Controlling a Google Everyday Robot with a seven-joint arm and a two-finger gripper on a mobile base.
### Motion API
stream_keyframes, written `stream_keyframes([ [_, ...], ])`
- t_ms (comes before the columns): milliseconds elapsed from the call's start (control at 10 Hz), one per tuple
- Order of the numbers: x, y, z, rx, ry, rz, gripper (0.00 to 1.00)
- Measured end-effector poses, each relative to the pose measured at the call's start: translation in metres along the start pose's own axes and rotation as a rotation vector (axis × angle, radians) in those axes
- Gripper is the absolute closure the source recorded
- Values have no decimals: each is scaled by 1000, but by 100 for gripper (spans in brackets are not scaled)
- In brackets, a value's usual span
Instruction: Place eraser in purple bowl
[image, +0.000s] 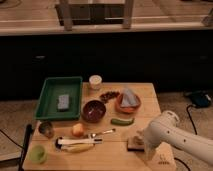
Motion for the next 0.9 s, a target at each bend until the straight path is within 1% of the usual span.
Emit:
stream_keyframes([
  [900, 0, -1, 4, 10, -7, 12, 20],
])
